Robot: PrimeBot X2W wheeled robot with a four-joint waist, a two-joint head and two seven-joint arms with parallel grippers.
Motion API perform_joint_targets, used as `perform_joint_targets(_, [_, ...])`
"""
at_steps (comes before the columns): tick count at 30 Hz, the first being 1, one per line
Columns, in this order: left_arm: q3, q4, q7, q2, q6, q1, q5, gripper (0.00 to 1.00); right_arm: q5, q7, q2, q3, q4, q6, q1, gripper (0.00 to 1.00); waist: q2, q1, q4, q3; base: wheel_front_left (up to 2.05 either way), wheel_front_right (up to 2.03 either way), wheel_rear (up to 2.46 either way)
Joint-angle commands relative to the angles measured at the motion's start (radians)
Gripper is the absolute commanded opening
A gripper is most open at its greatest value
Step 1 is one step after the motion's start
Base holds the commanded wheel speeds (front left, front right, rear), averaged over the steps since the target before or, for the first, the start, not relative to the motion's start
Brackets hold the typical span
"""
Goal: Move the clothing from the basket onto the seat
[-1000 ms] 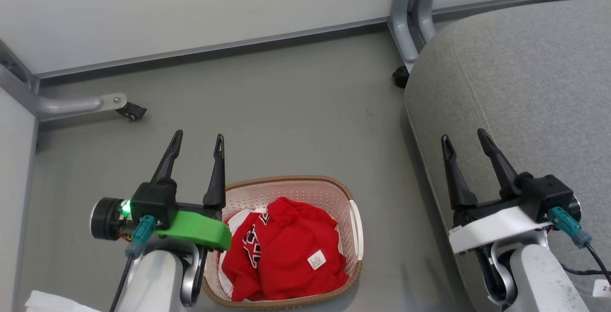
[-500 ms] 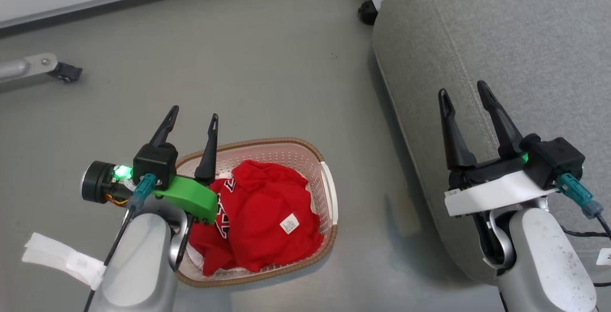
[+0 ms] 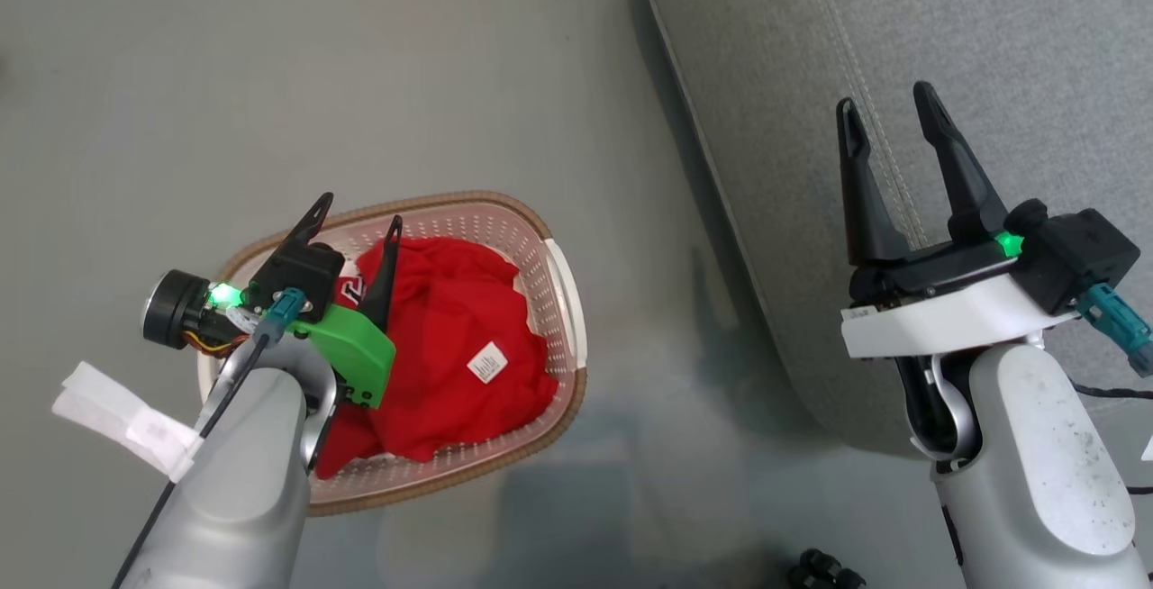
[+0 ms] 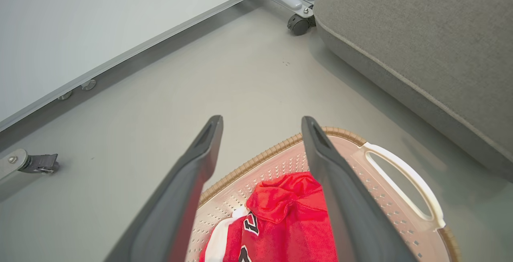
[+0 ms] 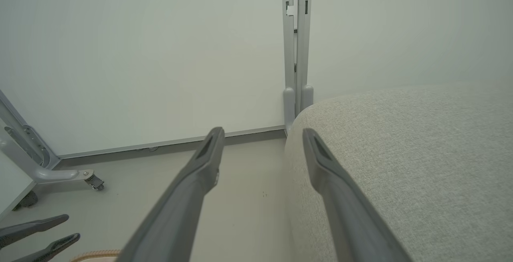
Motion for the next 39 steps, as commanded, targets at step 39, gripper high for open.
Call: perform_joint_targets(39, [-0.461, 0.535, 0.110, 0.103, -0.007, -0.395, -0.034, 1.00, 0.004, -0.005, -0.003, 0.059, -0.093, 0.000, -0.135, 1.00, 0.0000, -0.0001, -0.096, 0.443, 0.00, 0.00, 0.00])
